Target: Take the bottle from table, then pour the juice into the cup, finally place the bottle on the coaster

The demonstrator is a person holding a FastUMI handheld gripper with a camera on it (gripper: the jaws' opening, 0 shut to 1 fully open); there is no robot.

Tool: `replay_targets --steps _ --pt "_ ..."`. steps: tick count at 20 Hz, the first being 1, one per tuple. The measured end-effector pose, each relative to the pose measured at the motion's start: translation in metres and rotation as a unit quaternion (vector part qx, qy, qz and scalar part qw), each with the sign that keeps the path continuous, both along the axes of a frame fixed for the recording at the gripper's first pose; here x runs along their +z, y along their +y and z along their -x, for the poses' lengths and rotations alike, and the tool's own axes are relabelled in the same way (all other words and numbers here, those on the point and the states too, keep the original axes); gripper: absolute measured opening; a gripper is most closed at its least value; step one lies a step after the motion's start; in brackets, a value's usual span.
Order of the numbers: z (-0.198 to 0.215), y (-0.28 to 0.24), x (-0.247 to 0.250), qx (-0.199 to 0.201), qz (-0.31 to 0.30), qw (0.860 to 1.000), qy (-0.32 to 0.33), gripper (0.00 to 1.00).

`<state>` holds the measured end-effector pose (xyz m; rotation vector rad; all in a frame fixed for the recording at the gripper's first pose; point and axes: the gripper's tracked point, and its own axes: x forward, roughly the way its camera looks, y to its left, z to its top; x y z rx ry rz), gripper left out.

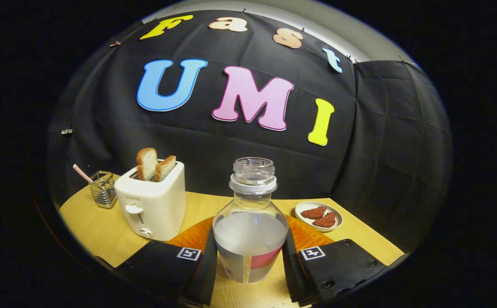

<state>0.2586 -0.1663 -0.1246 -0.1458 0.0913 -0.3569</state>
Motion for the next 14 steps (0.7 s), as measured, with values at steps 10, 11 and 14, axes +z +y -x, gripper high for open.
replay_targets --steps 10,11,14 --pt "-0.051 -0.011 -0.06 0.011 -0.037 0.999 0.02 0.7" --pt "-0.052 -0.013 -0.06 0.008 -0.04 0.999 0.017 0.7" --pt "-0.056 -0.017 -0.065 -0.003 -0.043 0.999 0.016 0.7"
